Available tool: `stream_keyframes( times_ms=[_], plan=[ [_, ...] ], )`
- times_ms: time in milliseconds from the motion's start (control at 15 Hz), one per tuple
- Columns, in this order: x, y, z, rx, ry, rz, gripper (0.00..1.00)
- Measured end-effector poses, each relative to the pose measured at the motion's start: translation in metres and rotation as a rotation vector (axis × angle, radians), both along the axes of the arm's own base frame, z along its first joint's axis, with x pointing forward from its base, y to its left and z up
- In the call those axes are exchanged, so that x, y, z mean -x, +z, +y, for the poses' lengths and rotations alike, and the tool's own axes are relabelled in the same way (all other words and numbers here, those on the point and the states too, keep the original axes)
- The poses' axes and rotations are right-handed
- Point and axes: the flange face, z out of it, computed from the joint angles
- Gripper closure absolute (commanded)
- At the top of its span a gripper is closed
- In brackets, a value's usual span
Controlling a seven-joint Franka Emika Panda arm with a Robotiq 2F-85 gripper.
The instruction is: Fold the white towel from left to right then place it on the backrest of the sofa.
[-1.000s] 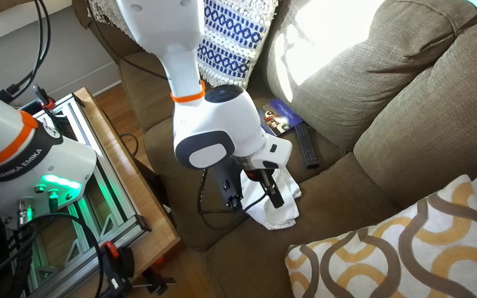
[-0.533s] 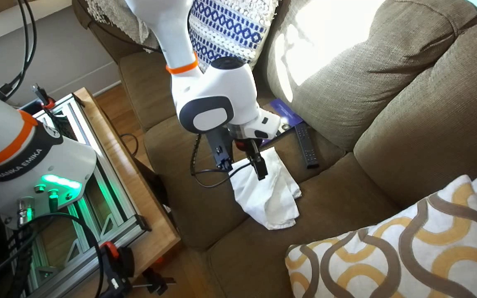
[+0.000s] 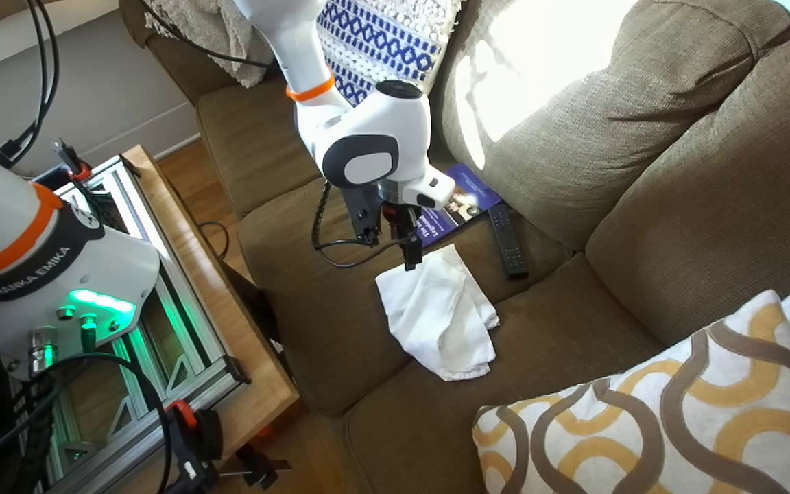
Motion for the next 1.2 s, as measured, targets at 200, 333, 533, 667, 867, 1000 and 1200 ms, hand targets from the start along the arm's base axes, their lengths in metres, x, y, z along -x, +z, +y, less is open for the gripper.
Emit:
stream_keyframes(
  times_ms=[200,333,533,667,867,1000,1200],
  plan=[
    [-0.008,-0.02,0.001,0.001,-0.021,0.044,0.0],
    [-0.012,-0.031,0.0,0.006,-0.033,0.067,0.0],
    [-0.02,-0.044,0.0,0.007,-0.037,0.088,0.26],
    [-0.027,-0.051,0.0,0.007,-0.036,0.103,0.42],
    [-0.035,-0.059,0.0,0.009,-0.044,0.124,0.64],
    [-0.039,-0.06,-0.002,0.012,-0.051,0.135,0.8],
    [-0.044,-0.06,-0.005,0.017,-0.063,0.156,1.0]
  ],
)
